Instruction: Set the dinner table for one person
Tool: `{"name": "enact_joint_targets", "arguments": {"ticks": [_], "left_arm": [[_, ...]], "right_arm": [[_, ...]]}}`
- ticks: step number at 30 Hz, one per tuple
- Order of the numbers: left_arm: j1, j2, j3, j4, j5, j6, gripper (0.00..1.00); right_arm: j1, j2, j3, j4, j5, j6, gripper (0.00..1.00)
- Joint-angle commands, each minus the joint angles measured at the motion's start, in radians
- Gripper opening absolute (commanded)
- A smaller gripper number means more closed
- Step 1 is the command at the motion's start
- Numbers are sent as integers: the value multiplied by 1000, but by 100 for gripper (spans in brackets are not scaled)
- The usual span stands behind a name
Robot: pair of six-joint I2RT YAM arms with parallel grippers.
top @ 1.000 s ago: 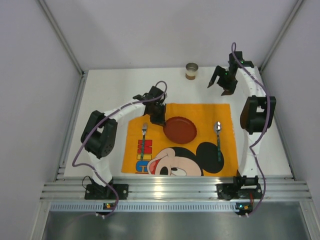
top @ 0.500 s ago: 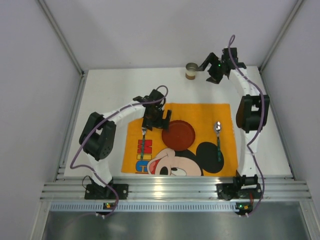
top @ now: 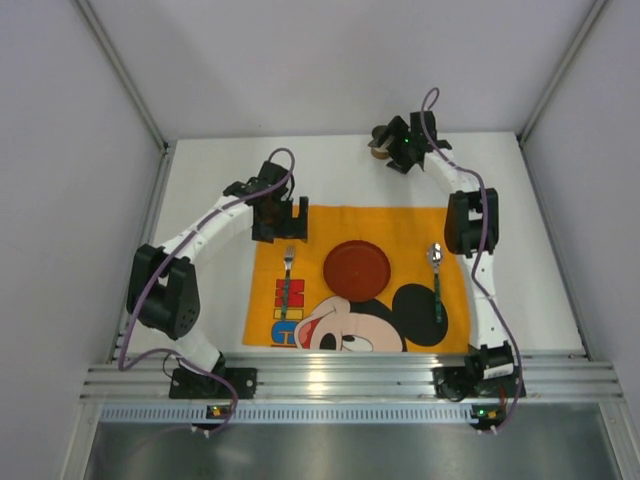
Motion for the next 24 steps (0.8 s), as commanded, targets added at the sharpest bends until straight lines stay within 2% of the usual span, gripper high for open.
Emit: {"name": "enact_joint_targets", "arguments": {"ticks": [1, 5, 7, 10, 13, 16, 24], "left_arm": [[37, -41, -35, -14, -17, 5, 96], [83, -41, -43, -2, 2, 0, 95], [91, -32, -41, 3, 14, 2, 95], [98, -11, -31, 9, 32, 6, 95], [100, 15, -8, 6, 45, 17, 94], [100, 39, 9, 6, 56, 25, 94], [103, 74, 38, -2, 65, 37, 93]], "right_arm": [[5, -6, 76, 134, 69, 21, 94], [-2, -26, 21, 305, -111, 56, 93], [-6, -58, -23, 355, -133, 74, 92], [-12, -106, -97, 359, -89, 70, 93], [-26, -103, -74, 338, -48, 91, 92], [-34, -80, 13, 223, 3, 65, 92], [-34, -80, -1, 220, 40, 77, 91]]}}
